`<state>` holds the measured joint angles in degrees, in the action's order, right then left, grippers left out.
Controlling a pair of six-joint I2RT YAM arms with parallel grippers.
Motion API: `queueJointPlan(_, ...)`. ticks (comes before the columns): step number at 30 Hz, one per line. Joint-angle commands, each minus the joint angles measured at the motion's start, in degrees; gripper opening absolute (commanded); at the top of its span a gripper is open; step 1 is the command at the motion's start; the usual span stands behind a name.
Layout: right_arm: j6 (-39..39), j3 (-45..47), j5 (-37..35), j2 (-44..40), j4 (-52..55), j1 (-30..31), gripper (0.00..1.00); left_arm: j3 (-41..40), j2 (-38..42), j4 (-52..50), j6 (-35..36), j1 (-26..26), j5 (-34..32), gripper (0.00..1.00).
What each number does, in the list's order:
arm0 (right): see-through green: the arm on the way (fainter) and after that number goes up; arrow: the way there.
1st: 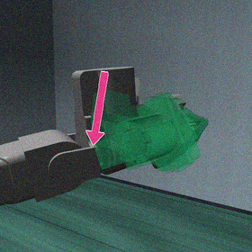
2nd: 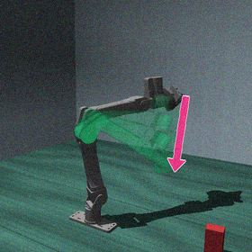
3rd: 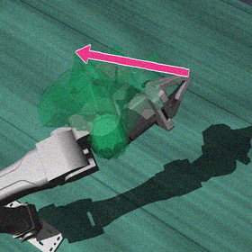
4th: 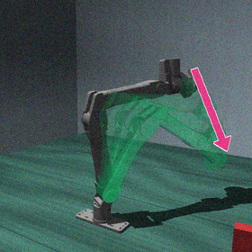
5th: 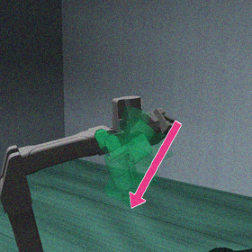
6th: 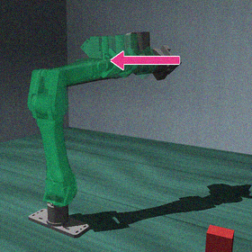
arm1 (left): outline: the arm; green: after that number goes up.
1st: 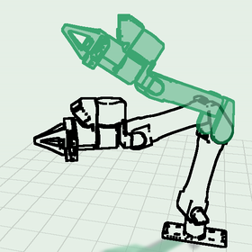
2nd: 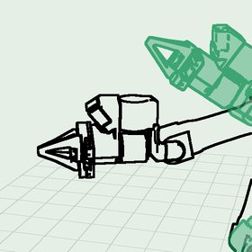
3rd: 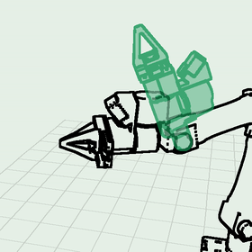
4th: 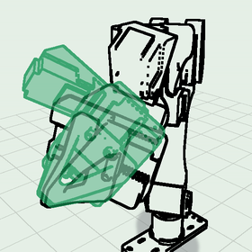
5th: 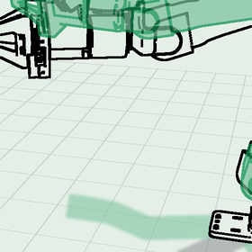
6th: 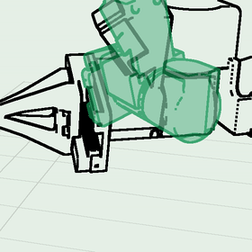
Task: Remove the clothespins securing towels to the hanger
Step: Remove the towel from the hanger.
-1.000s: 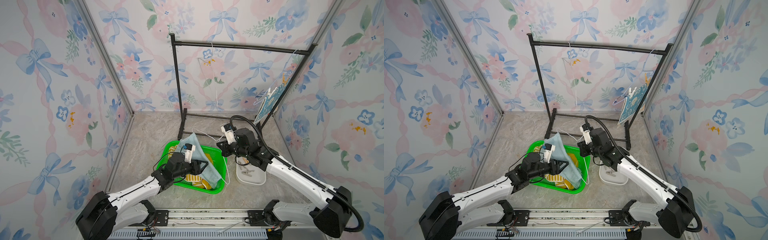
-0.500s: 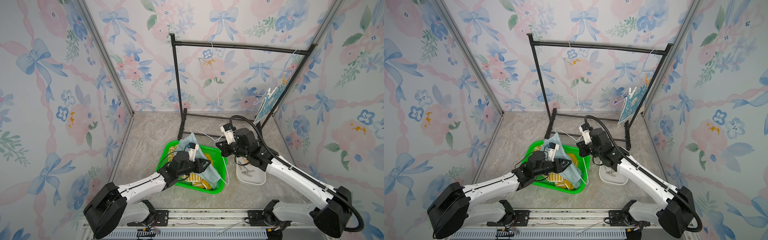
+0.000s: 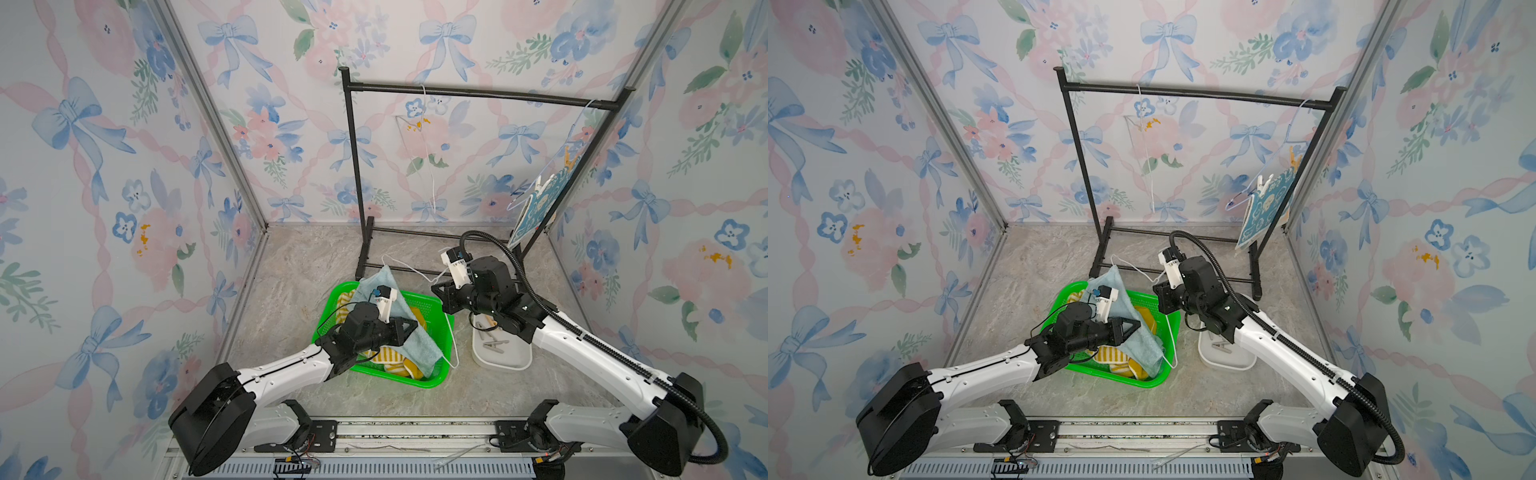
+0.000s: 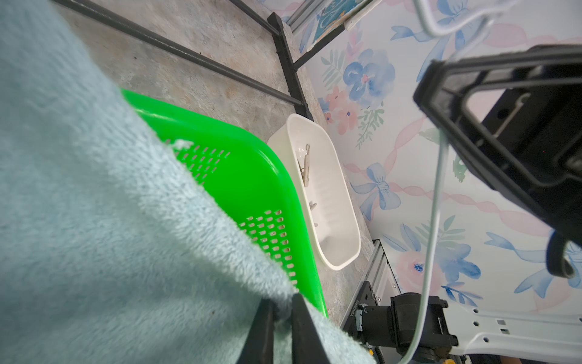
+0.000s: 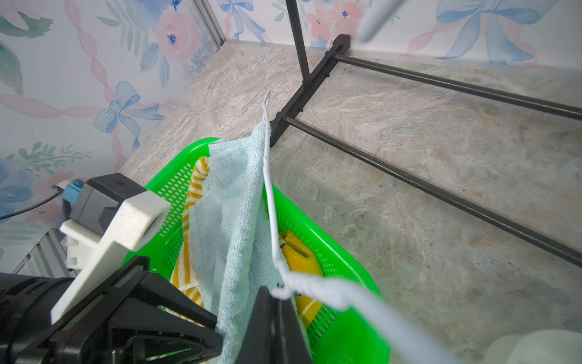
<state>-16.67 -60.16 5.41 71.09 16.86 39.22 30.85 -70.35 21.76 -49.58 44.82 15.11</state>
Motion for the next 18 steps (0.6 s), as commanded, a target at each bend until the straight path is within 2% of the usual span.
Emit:
queueJointPlan(1, -0.07, 0.68, -0.60, -1.11, -0.26, 0.94, 0.00, 0.44, 0.78, 1.44, 0.45, 0.36, -0.50, 0.08)
queueJointPlan(5, 0.40, 0.66, -1.88, -0.48, 0.63, 0.94, 0.00, 0.09, 1.36, 0.85, 0.53, 0.31, -0.69, 0.01)
queueJointPlan(9, 1.08, 0.57, -2.99, 0.35, 1.59, 0.94, 0.00, 0.74, 2.72, -1.79, 1.93, 0.36, -1.27, 0.00)
queueJointPlan(18, 1.76, 0.79, -4.70, 2.09, 2.70, 0.94, 0.00, 7.03, 9.61, -17.20, 11.66, 0.45, -7.49, 0.00)
